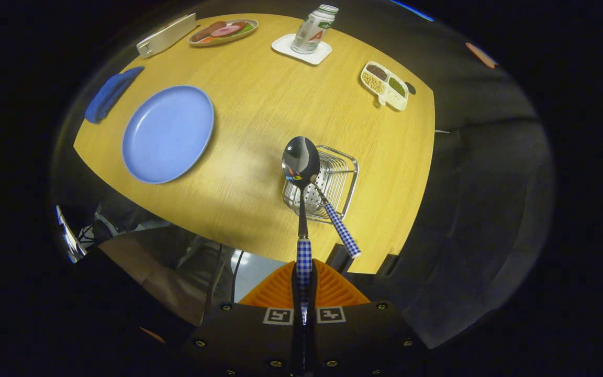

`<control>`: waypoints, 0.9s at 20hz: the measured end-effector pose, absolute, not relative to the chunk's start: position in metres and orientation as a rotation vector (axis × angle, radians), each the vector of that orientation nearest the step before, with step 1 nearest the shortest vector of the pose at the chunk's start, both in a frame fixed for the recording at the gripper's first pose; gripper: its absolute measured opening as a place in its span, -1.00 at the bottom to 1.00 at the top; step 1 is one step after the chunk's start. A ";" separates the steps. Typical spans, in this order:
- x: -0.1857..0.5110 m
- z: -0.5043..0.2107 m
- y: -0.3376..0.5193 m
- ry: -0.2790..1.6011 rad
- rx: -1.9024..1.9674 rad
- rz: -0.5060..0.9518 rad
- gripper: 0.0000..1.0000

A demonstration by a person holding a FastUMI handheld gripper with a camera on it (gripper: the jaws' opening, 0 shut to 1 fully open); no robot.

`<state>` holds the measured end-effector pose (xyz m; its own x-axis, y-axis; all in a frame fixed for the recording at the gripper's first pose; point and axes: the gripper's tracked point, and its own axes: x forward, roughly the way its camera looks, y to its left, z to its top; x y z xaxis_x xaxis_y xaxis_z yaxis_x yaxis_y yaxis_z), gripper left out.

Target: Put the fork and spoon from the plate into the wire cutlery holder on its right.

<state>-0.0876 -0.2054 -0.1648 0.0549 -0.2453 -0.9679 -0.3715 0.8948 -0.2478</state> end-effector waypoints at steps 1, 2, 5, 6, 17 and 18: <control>-0.090 -0.164 -0.210 1.539 -0.505 0.093 -0.96; -0.089 -0.162 -0.215 1.545 -0.507 0.088 -0.96; -0.090 -0.159 -0.226 1.566 -0.519 0.071 -0.96; -0.090 -0.157 -0.229 1.575 -0.525 0.069 -0.97; -0.090 -0.191 -0.238 1.747 -0.580 0.106 -0.96; -0.088 -0.193 -0.238 1.756 -0.584 0.108 -0.96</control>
<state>-0.0876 -0.2385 -0.1929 -0.1522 -0.3260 -0.9331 -0.4378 0.8686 -0.2321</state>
